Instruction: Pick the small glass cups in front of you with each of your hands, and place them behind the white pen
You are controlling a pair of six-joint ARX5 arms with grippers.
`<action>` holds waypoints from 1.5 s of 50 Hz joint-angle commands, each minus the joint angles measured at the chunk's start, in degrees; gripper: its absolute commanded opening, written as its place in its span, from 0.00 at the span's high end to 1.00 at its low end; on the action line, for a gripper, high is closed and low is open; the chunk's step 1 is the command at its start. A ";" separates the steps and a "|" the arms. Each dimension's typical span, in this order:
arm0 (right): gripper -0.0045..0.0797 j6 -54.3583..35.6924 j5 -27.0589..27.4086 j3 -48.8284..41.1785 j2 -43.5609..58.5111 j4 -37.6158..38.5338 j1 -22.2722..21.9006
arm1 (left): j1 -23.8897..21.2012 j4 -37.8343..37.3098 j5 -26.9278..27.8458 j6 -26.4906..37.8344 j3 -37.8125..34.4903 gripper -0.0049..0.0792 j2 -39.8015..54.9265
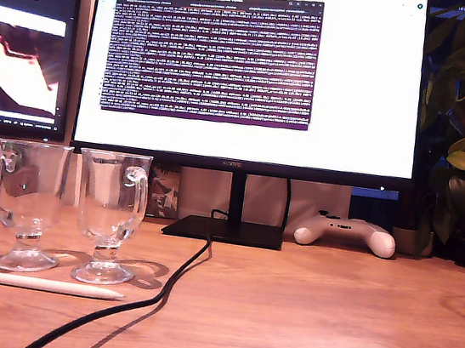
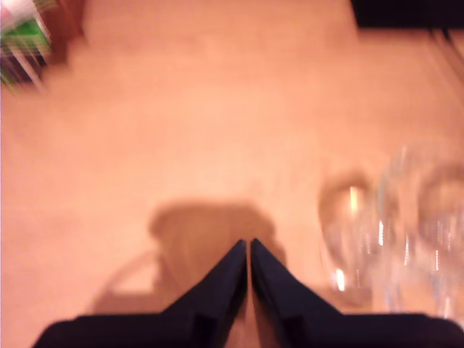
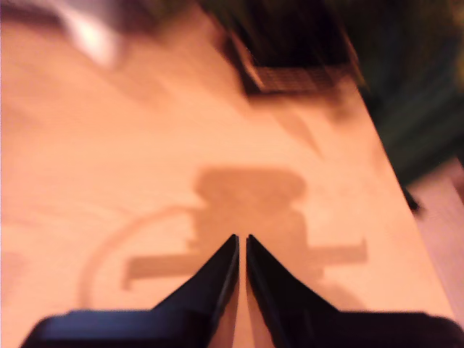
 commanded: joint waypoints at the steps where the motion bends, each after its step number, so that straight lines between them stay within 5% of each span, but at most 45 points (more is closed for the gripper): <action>1: 0.96 -1.05 -4.96 -2.40 -1.95 2.16 -3.41 | -0.07 1.46 -0.87 -0.46 -2.29 0.96 -1.11; 14: 0.96 -6.40 -16.55 -10.16 -10.34 12.55 -8.11 | -0.07 8.26 -1.31 -3.06 -8.79 0.96 -6.34; 47: 0.96 -3.13 -19.56 -31.91 -28.79 36.50 -7.74 | -1.11 17.44 -4.07 -4.66 -22.88 0.96 -25.46; 75: 0.96 -7.37 -19.91 -43.12 -43.91 34.69 -6.97 | -1.44 14.12 -4.94 -4.70 -35.65 0.96 -43.91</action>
